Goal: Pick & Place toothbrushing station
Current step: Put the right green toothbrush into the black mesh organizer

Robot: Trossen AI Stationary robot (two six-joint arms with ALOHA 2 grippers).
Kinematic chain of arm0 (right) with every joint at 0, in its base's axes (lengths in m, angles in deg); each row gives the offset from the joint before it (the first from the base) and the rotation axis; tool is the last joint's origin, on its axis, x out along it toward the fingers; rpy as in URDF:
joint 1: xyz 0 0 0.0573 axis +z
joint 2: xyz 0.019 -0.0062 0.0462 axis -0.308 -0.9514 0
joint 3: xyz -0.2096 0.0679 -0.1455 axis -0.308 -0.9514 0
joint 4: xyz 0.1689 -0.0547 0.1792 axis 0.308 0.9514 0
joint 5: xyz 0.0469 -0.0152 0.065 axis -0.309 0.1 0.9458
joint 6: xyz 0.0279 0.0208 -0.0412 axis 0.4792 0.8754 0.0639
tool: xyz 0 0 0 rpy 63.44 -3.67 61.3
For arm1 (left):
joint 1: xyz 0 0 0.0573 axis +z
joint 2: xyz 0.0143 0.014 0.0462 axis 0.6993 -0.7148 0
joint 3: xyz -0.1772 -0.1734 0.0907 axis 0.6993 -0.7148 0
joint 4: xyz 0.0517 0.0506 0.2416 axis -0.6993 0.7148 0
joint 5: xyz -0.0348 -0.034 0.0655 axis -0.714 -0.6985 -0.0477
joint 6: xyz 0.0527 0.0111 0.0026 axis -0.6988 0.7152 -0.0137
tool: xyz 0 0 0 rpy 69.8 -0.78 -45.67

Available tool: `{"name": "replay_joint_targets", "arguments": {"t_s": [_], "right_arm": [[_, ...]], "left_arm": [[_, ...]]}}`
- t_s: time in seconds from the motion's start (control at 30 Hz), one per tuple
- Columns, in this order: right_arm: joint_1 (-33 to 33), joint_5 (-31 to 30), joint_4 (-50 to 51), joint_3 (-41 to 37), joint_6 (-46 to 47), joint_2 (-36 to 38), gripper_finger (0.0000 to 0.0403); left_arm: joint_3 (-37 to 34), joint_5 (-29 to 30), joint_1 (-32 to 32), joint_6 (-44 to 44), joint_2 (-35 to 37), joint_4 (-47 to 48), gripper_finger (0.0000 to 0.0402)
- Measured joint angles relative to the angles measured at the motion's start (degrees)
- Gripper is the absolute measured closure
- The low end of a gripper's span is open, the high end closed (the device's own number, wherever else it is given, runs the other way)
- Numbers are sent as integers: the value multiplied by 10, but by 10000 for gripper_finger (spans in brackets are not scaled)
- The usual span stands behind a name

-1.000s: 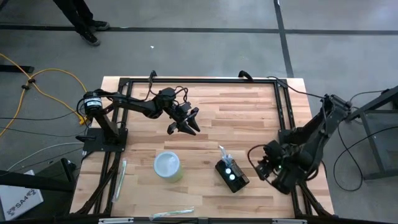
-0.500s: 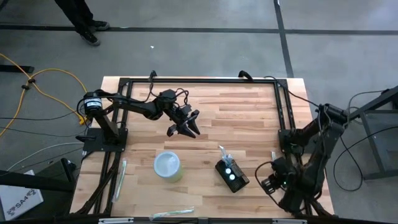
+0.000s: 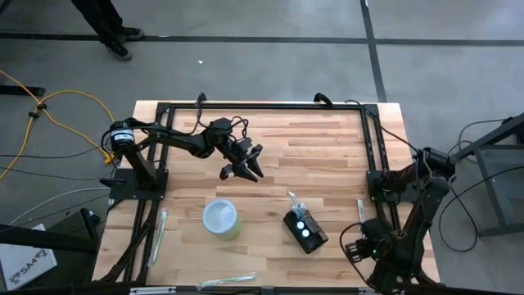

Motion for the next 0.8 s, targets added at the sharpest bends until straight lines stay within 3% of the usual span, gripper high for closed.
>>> {"name": "replay_joint_targets", "arguments": {"t_s": [0.43,0.8], "right_arm": [[0,27,-11,0,-25,-62,247],[23,36,-16,-15,-74,-67,247]], "left_arm": [[0,0,0,-2,0,0,274],[0,3,-1,-3,0,0,274]]}}
